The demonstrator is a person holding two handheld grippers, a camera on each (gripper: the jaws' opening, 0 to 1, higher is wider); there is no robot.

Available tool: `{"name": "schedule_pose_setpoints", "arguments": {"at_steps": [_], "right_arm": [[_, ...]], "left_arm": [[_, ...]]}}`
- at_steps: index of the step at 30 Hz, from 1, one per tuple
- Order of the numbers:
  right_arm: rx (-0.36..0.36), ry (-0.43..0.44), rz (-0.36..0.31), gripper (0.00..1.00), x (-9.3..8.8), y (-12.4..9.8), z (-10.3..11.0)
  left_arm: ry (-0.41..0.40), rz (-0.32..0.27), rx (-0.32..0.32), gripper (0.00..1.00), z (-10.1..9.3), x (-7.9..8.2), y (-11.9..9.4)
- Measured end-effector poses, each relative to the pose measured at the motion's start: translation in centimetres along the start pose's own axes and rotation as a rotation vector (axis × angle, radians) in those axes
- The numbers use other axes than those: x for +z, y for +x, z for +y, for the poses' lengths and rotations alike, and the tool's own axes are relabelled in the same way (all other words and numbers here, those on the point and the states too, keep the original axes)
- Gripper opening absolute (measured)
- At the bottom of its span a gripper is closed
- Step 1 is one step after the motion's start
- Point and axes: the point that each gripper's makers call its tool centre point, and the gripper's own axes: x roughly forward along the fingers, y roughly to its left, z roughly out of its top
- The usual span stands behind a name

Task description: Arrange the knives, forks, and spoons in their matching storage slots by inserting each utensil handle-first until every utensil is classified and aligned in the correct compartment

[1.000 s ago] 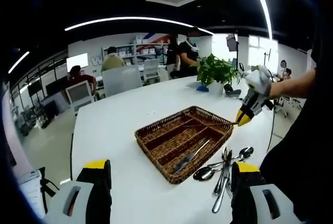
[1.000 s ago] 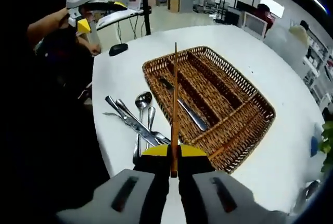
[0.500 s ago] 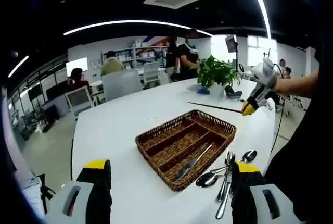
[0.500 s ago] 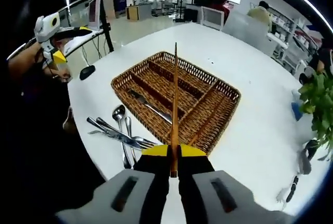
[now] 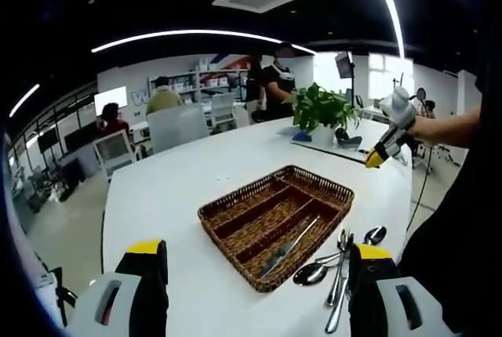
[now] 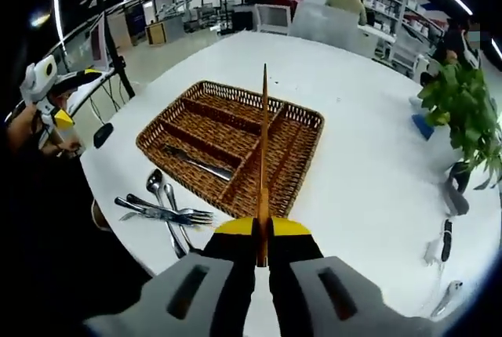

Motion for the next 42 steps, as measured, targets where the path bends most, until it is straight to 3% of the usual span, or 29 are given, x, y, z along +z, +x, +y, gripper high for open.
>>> {"name": "schedule_pose_setpoints", "arguments": {"at_steps": [8,12,26,42], "right_arm": [[-0.041,0.091,0.001,0.02,0.4,0.0,0.3],[-0.058,0.128,0.008,0.02,0.5,0.1,0.0],[-0.048,0.191,0.014,0.02,0.8,0.2,-2.1],[-0.024,0.215,0.03,0.02,2.4,1.2,-3.0]], "left_arm": [[0.005,0.01,-0.072,1.0,0.0,-0.5,-0.3],[-0.003,-0.003,-0.096,1.0,0.3,0.0,-0.3],[-0.026,-0.027,-0.048,1.0,1.0,1.7,0.4],[-0.043,-0.016,-0.023,1.0,1.0,1.4,0.6]]}}
